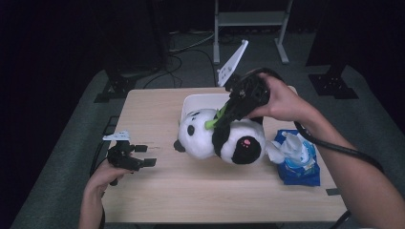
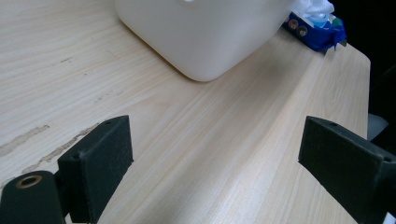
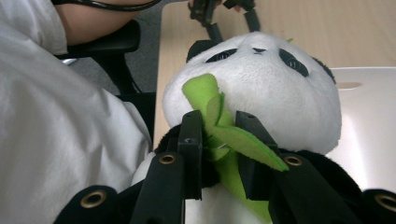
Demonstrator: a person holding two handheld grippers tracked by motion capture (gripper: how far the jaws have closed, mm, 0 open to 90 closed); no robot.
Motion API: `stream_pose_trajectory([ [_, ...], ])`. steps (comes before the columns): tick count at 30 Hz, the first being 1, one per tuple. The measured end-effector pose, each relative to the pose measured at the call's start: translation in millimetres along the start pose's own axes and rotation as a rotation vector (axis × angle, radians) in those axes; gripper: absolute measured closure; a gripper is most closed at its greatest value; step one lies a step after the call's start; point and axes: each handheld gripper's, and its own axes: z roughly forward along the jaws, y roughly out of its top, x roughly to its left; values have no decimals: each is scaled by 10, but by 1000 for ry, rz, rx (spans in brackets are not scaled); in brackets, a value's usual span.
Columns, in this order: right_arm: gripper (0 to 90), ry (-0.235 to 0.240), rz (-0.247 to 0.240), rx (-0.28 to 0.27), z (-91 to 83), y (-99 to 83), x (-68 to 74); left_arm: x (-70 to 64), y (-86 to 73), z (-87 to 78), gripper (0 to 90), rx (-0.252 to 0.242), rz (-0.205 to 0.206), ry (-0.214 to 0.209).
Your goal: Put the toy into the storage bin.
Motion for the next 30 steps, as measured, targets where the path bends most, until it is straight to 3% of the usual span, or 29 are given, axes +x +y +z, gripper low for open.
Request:
stream_pose_trajectory([
  [8,724,-41,34,19,-203,115,-337,56,-24,-56,86,-12,-17,16],
  [14,724,-44,71,57,-183,153,-699,79,-18,-88,86,-19,-20,21],
  [24,724,-13,138,107,168,17,-1319,106,-29,-85,86,-22,-30,21],
  [27,723,-7,164,128,319,-70,-1414,106,-28,-92,86,-26,-31,23],
  [30,723,17,169,146,443,-123,-1416,102,-24,-94,86,-28,-28,23],
])
